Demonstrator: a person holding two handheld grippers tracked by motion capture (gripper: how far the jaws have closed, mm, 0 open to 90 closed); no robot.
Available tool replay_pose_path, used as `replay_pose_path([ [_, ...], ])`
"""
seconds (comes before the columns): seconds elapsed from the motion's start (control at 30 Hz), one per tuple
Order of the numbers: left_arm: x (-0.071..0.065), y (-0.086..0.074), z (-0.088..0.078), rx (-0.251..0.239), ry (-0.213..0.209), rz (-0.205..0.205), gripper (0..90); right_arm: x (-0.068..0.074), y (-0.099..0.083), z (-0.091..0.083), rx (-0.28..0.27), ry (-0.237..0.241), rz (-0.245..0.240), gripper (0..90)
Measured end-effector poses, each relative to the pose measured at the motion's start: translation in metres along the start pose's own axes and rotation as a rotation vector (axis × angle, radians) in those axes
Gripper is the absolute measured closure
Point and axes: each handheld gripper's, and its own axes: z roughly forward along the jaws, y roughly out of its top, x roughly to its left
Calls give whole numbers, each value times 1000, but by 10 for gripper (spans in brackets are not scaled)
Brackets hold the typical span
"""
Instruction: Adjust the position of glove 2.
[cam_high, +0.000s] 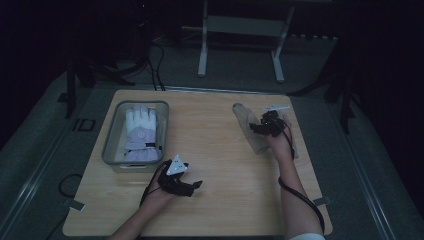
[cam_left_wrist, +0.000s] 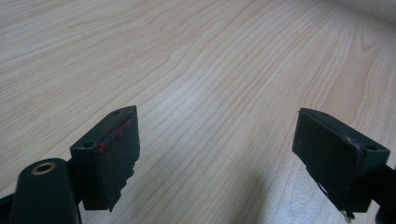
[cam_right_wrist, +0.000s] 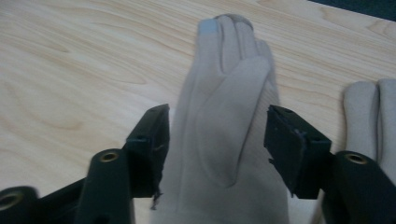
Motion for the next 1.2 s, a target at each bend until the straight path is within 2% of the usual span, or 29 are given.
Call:
replay_pose_path([
  [0.13,1,0,0,4,-3,-8,155,-3,0,12,15,-4,16,418],
  [0.2,0,0,1,6,-2,-6,155,-4,1,18,31,-31,6,417],
  [0.3,0,0,0,2,0,-4,155,-7,-2,27,44,-39,19,414],
  [0.4,0,0,0,3,1,-5,155,-9,-9,38,81,-46,10,405],
  [0.47,1,0,0,3,1,-6,155,-7,-12,41,69,-40,23,372],
  [0.53,0,0,1,6,2,-6,155,-4,-12,41,79,-57,-3,384],
  [0.57,0,0,1,8,3,-7,155,-2,-12,41,85,-68,-16,397],
  [0.63,0,0,1,9,5,0,155,-1,-11,41,90,-74,-6,421],
  [0.73,-1,0,1,12,6,2,155,1,-9,40,103,-88,6,508],
  [0.87,-1,0,0,9,4,0,155,8,-6,38,135,-74,8,718],
  [0.9,-1,0,0,9,4,0,155,8,-6,38,135,-74,8,718],
  [0.93,-1,0,0,10,5,-2,155,8,-5,37,139,-70,17,756],
  [0.97,-1,0,0,10,6,-1,155,9,-4,37,147,-66,49,796],
  [1.07,-1,0,0,11,6,2,155,13,-3,33,149,-49,97,808],
  [1.2,-1,0,1,12,4,-2,155,23,-4,26,108,-34,129,813],
])
